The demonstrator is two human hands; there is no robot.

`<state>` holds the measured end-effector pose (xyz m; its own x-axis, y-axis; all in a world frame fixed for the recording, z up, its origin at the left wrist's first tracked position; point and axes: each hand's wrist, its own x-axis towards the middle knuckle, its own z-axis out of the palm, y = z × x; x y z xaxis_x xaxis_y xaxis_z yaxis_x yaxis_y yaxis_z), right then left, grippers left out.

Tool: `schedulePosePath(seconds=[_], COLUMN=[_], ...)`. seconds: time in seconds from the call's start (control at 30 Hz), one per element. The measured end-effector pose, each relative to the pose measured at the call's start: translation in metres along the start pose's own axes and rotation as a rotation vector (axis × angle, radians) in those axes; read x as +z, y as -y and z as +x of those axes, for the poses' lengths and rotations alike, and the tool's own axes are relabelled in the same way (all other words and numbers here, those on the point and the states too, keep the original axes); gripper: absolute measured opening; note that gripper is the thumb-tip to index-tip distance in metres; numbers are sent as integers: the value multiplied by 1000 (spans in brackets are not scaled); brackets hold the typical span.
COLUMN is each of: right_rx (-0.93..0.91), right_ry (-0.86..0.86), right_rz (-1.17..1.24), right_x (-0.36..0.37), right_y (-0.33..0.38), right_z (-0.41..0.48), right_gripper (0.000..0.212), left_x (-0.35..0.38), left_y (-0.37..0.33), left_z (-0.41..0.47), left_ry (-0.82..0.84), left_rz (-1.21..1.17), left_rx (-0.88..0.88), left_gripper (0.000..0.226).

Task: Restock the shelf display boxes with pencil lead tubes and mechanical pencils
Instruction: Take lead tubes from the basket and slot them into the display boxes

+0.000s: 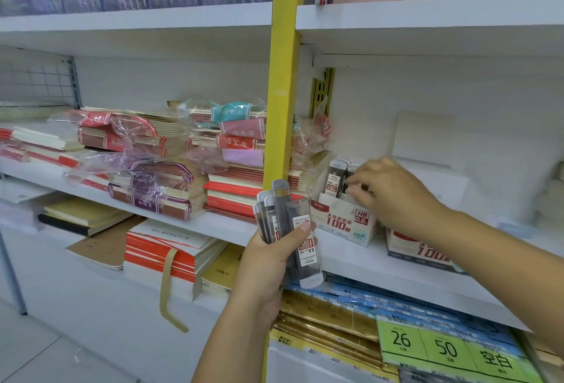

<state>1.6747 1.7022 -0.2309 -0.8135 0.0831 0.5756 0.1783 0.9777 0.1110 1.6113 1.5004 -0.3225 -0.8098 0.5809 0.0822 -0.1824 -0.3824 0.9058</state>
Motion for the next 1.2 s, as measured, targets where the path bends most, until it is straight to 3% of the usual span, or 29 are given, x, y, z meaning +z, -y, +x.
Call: schedulePosePath(seconds=[0.13, 0.43, 0.57, 0.63, 0.73, 0.87, 0.93, 1.03, 1.2], right_rx=[-31, 19, -19, -62, -37, 53, 123, 193, 236], right_ry=[204, 201, 229, 122, -119, -7, -8, 7, 105], right_rz=[-102, -33, -30, -10, 305, 784, 897, 1031, 1050], right_x=[3, -11, -19, -22, -26, -12, -1, 9, 13], right_y=[7, 2, 7, 14, 38, 64, 66, 66, 55], right_z=[-15, -37, -41, -45, -62, -85, -91, -100, -110], right_gripper=[36, 12, 23, 34, 37, 50, 59, 61, 58], left_x=[-3, -9, -5, -2, 5, 20, 26, 29, 22], left_y=[-2, -6, -6, -6, -6, -5, -3, 2, 2], left_z=[-3, -8, -9, -11, -14, -20, -22, -22, -17], left_ry=[-2, -21, -16, -8, 23, 117, 163, 162, 150], left_rz=[20, 11, 5, -3, -24, -71, -117, -111, -79], left_rx=[4, 13, 4, -5, -12, -36, -58, -77, -33], left_gripper=[65, 52, 51, 53, 56, 46, 37, 40, 40])
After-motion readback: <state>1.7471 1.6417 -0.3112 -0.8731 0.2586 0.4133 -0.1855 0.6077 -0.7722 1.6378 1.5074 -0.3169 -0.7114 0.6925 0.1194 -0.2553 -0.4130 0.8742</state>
